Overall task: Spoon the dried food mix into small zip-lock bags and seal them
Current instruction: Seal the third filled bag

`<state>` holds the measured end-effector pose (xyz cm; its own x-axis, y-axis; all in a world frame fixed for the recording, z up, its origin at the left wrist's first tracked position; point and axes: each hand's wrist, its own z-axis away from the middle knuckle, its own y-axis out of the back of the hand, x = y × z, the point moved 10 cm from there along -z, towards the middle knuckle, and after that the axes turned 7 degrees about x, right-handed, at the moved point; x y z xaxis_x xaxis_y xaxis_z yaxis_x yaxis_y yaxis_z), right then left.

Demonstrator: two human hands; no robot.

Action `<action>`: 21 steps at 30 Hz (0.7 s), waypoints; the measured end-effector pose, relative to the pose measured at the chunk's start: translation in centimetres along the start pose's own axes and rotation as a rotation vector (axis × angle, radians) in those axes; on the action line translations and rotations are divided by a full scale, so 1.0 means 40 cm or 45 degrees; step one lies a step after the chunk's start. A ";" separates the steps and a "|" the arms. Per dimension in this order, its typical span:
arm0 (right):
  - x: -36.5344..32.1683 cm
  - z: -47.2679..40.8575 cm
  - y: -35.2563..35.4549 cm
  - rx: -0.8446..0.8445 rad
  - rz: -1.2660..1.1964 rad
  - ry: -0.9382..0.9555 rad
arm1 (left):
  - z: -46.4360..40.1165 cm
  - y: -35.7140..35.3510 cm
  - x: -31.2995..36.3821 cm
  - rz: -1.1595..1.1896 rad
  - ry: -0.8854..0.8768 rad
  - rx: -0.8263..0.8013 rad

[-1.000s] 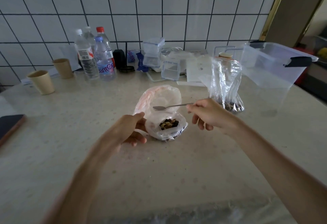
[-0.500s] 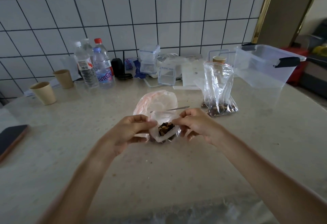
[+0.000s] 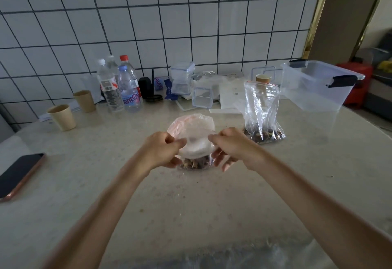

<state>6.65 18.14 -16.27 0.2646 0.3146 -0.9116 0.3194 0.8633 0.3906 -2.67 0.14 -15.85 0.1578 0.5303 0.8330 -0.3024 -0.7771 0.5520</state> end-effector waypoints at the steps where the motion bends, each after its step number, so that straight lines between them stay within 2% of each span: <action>1: 0.013 0.000 -0.006 -0.091 -0.184 -0.066 | 0.006 -0.023 -0.017 0.175 0.122 -0.148; 4: 0.036 -0.004 -0.011 -0.263 -0.616 -0.151 | 0.020 -0.061 -0.029 0.718 0.275 -0.442; 6: 0.051 -0.004 -0.012 -0.305 -0.823 -0.190 | 0.026 -0.073 -0.030 0.990 0.310 -0.526; 11: 0.059 0.000 -0.025 -0.282 -0.923 -0.148 | 0.037 -0.103 -0.042 1.184 0.341 -0.582; 13: 0.046 -0.003 -0.019 -0.246 -0.840 -0.092 | 0.034 -0.096 -0.037 1.131 0.287 -0.558; 17: -0.016 0.002 0.020 -0.024 -0.455 0.122 | 0.022 -0.054 -0.018 0.770 0.168 -0.406; 21: -0.110 0.038 0.075 0.370 0.221 0.499 | 0.001 0.041 0.008 0.498 0.096 0.021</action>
<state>7.83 18.76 -10.91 -0.0070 0.6157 -0.7880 0.5551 0.6578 0.5090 -3.07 -0.99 -14.65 -0.0356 0.2159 0.9758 -0.3106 -0.9304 0.1945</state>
